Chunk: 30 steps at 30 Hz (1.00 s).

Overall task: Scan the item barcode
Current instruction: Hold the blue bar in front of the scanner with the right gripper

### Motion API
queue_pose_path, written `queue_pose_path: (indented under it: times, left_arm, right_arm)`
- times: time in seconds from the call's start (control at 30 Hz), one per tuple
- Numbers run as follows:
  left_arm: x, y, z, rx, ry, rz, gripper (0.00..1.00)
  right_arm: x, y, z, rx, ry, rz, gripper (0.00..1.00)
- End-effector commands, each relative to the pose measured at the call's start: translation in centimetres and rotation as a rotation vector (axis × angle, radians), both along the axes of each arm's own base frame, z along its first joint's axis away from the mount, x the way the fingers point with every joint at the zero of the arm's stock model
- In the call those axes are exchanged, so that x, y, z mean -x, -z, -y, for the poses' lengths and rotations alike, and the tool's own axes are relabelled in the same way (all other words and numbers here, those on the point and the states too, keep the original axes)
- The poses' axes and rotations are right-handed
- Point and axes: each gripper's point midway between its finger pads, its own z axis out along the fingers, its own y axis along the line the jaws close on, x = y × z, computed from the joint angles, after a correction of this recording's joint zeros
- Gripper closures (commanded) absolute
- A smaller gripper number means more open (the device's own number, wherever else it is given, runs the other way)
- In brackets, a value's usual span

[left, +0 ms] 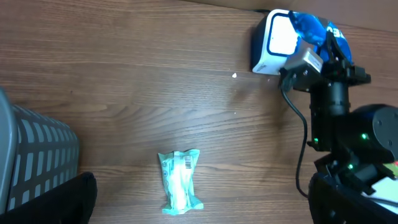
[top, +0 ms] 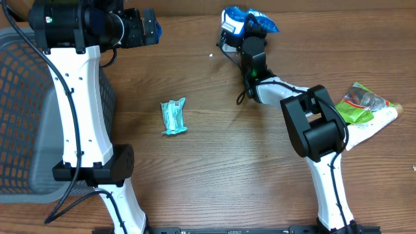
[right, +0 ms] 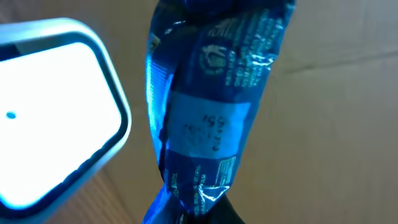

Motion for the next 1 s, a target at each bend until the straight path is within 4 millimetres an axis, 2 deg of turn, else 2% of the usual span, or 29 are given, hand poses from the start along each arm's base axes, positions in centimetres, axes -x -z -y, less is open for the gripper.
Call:
queue_pose_path:
  times: [0.0,0.23,0.5,0.73,0.87,0.97]
  left_arm:
    - [0.5,-0.8,0.4,0.001,0.021,0.021,0.0]
    - [0.5,-0.8,0.4,0.001,0.021,0.021,0.0]
    - [0.5,-0.8,0.4,0.001,0.02,0.021,0.0]
    - [0.5,-0.8,0.4,0.001,0.021,0.021,0.0]
    - [0.5,-0.8,0.4,0.001,0.021,0.021,0.0]
    - [0.5,-0.8,0.4,0.001,0.021,0.021,0.0]
  right_arm:
    - [-1.4,-2.7,-1.1,-0.015,-0.015,0.036,0.96]
    - [-1.9,-2.7,-1.1,-0.028,-0.014,0.006,0.96]
    - [-2.1,-0.9,0.2,0.001,0.008,-0.069,0.96]
    - [-1.9,1.0,0.0,0.029,-0.014,-0.145,0.96]
    - [-2.0,0.9,0.0,0.026,-0.013,-0.144,0.96]
    - [-2.0,-0.5,0.3,0.007,0.021,-0.086,0.96]
